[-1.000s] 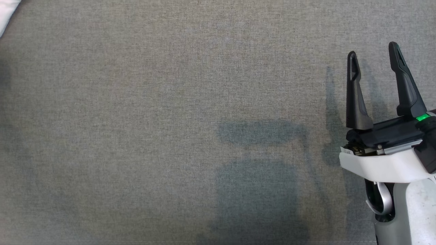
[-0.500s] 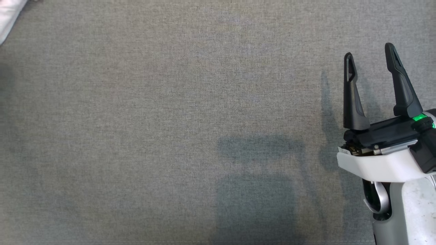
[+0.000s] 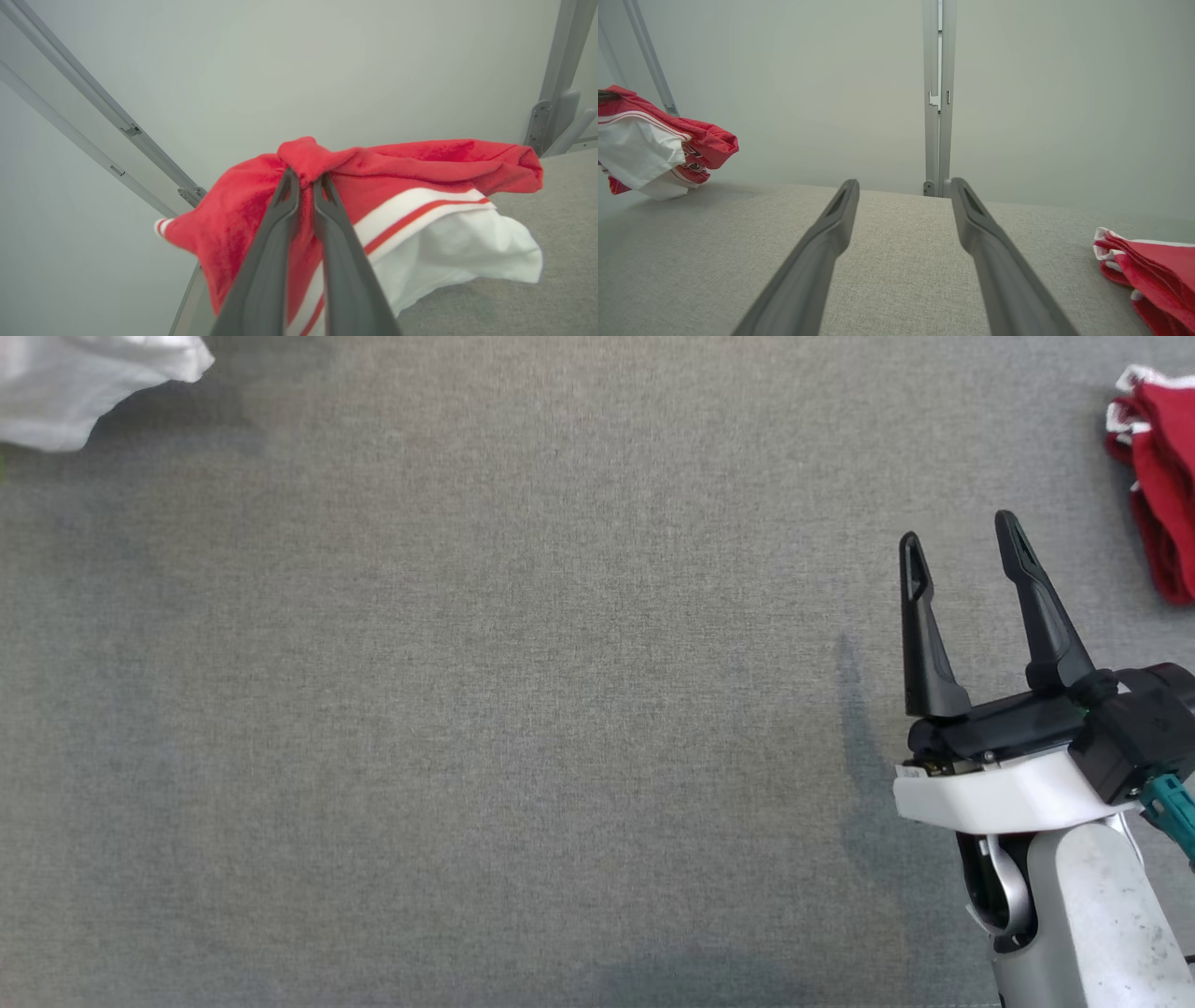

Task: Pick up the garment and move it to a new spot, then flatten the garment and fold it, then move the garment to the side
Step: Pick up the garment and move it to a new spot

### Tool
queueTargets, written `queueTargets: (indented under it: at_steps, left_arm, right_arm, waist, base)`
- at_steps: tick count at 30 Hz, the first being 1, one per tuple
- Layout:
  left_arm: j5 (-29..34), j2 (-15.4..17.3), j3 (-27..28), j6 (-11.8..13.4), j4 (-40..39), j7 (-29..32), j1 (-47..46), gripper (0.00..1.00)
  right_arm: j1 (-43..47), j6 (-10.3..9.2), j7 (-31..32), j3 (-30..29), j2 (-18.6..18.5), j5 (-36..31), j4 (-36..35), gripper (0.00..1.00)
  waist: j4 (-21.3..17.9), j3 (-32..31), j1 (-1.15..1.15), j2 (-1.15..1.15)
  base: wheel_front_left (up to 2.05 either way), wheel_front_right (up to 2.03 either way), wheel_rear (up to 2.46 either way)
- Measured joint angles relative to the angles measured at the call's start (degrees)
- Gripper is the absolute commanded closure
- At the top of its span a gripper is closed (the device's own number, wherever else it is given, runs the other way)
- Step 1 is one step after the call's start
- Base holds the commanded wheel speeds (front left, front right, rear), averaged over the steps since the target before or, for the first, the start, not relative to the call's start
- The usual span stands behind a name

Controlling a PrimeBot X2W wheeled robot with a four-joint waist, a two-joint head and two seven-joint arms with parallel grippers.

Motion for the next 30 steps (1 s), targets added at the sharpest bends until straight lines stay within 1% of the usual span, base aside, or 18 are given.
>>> queueTargets:
  at_steps: [4,6,12,18,23,26,30]
  left_arm:
    - [-0.1,-1.3,-3.1,-0.2,-2.6,0.3,-1.5,1.00]
    - [-0.7,-2.3,-5.5,-0.3,-4.4,0.6,-1.5,1.00]
    - [-4.8,-3.1,-12.7,-0.3,-11.5,2.3,-1.4,1.00]
    - [-8.8,-4.3,-18.5,-0.3,-19.3,3.6,-1.3,1.00]
    - [-11.6,-6.6,-21.9,-0.3,-26.3,5.1,-1.1,1.00]
    - [-12.6,-7.7,-22.3,-0.3,-29.6,5.8,-0.7,1.00]
    - [-13.8,-9.6,-23.0,0.7,-32.5,6.4,2.3,1.00]
  right_arm:
    - [0.9,0.00,-0.4,0.1,0.0,1.8,1.9,0.00]
    - [1.2,0.00,-0.6,0.2,0.0,2.8,2.7,0.00]
    - [2.6,0.00,-0.9,-0.1,0.0,4.7,4.5,0.00]
    - [4.1,0.00,-1.1,-0.1,0.0,6.9,5.4,0.00]
    - [5.1,0.00,-1.1,-0.7,0.0,7.6,5.1,0.00]
    - [5.3,0.00,-1.1,-1.2,0.0,7.8,4.8,0.00]
    - [5.9,0.00,-1.1,-1.5,0.0,8.4,4.8,0.00]
  waist:
    - [-0.4,-4.1,0.00,0.00]
    - [-0.8,-6.1,0.00,0.00]
    - [-2.4,-11.9,0.00,0.00]
    - [-5.0,-16.3,0.00,0.00]
    - [-7.9,-18.3,0.00,0.00]
    - [-9.5,-19.0,0.00,0.00]
    - [-11.3,-19.3,0.00,0.00]
  base:
    - [0.00,0.00,0.00]
    - [0.00,0.00,0.00]
    - [0.00,0.00,0.00]
    - [0.00,0.00,0.00]
    - [0.00,0.00,0.00]
    - [0.00,0.00,0.00]
    - [0.00,0.00,0.00]
